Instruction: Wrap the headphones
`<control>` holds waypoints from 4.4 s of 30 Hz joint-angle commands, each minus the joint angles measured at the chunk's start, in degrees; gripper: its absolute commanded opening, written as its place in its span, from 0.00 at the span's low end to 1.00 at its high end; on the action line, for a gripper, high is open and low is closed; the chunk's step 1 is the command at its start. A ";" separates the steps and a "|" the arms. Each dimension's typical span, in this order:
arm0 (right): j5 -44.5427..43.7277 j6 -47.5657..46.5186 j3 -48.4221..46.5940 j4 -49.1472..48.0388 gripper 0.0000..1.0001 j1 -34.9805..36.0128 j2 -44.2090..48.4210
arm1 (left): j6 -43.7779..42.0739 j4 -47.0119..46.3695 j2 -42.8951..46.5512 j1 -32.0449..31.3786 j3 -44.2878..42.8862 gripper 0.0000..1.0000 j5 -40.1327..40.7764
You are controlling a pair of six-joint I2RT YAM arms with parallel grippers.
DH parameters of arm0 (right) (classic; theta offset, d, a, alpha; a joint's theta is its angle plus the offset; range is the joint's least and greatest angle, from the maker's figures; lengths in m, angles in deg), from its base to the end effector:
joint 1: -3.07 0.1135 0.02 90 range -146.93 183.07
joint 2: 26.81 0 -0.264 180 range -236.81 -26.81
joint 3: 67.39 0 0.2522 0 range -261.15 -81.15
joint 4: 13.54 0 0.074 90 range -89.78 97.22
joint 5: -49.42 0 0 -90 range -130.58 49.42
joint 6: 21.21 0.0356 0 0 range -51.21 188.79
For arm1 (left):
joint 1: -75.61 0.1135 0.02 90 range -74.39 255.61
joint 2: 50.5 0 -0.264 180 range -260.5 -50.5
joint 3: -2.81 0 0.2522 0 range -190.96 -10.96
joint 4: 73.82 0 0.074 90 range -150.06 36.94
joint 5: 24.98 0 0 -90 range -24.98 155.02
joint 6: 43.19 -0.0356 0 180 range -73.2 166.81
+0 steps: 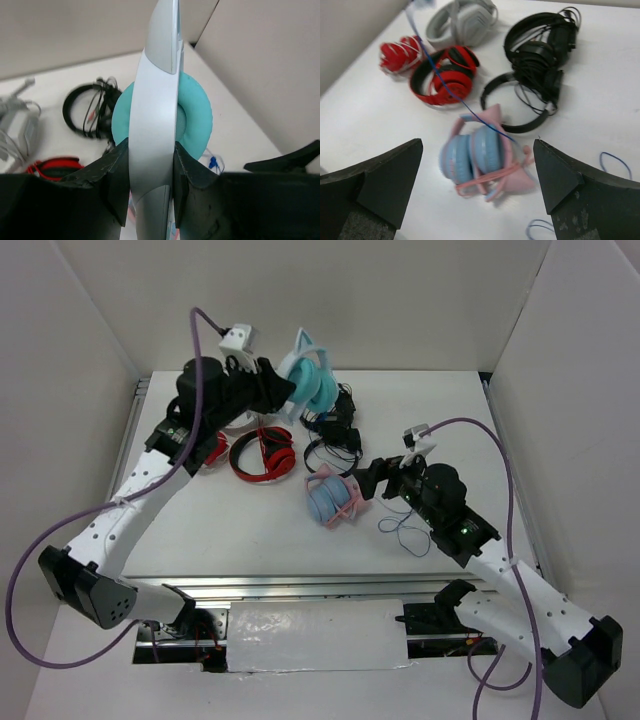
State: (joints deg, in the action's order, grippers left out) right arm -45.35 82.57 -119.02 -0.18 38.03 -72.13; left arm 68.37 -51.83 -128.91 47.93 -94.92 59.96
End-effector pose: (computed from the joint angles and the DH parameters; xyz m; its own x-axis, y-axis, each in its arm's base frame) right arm 0.1604 0.1086 0.3155 -0.2176 0.1375 -0.9663 -0.4649 0.8559 0.2265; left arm 0.2769 -0.1488 0.4505 -0.2371 -0.2890 -0.9275 0.4877 0.7903 -0.3709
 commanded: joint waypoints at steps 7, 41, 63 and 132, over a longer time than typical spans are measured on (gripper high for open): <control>19.60 -21.24 0.69 -0.91 1.00 -10.78 -6.26 | -0.39 -6.56 3.79 7.37 -13.15 0.00 -17.33; 36.33 -23.01 -26.55 -7.68 0.24 -14.74 -49.25 | 19.82 -23.78 1.42 19.42 -26.96 0.00 -51.97; 31.14 -36.71 -52.83 24.73 0.00 -23.45 -46.88 | -23.64 -3.14 10.48 -1.13 12.68 0.00 -37.61; 30.00 -10.61 -8.53 -38.80 0.04 -13.33 -42.73 | 12.27 -18.76 3.53 5.98 -15.27 0.00 -61.64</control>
State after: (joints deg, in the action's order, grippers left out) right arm -17.33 71.73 -121.64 -32.99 25.94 -113.55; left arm 75.86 -59.98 -125.72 54.72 -110.59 3.94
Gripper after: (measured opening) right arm 0.058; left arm 0.447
